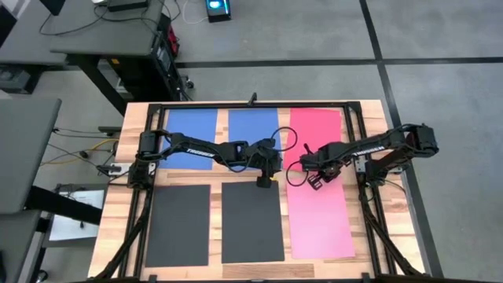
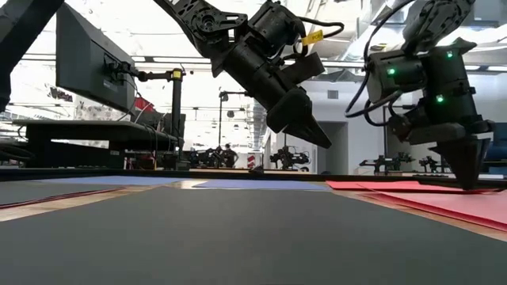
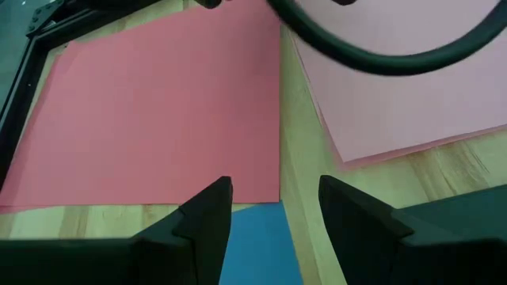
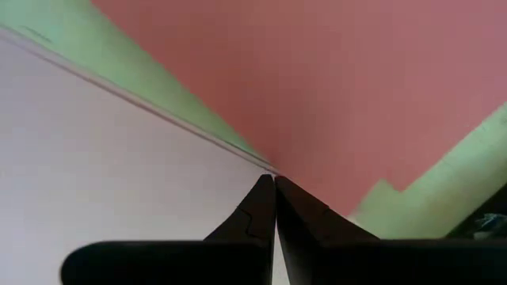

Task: Organize paper
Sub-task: Stack the red paper on top of the red paper

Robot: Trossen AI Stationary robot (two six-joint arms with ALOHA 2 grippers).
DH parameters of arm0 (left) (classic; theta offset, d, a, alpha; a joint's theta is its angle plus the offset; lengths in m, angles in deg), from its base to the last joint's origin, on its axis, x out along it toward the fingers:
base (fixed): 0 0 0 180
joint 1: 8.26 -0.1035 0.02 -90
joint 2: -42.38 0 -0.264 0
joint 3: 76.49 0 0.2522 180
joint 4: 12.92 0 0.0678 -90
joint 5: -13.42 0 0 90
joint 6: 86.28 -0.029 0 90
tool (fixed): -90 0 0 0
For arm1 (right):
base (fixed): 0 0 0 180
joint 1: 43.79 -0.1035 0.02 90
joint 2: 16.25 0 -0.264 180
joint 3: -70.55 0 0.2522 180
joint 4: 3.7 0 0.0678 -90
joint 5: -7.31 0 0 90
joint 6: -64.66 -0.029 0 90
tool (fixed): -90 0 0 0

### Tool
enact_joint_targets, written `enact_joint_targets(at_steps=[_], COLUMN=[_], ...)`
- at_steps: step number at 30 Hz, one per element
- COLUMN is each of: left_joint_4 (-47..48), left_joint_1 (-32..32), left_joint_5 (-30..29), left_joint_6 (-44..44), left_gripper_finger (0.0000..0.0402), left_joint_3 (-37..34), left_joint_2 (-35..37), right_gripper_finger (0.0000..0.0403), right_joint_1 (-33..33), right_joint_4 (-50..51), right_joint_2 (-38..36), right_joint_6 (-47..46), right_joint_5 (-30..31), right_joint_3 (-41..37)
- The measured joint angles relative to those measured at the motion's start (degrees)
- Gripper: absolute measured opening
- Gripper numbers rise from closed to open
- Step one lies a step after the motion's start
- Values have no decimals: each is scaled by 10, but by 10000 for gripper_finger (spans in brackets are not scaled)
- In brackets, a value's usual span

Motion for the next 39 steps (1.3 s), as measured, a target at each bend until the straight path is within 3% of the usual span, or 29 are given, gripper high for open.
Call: enact_joint_targets(at_steps=[9, 19, 39], left_joint_4=[0, 0, 0], left_joint_1=[0, 0, 0], left_joint_5=[0, 0, 0], left_joint_6=[0, 0, 0], left_gripper_finger=[174, 174, 174], left_joint_3=[0, 0, 0], left_joint_2=[0, 0, 0], right_gripper_finger=[0, 0, 0], right_joint_1=[11, 17, 26], right_joint_4=[11, 25, 49], right_joint_2=[2, 66, 64], right_joint_6=[-1, 13, 8], right_joint_5=[-3, 4, 26], right_joint_3=[0, 3, 6])
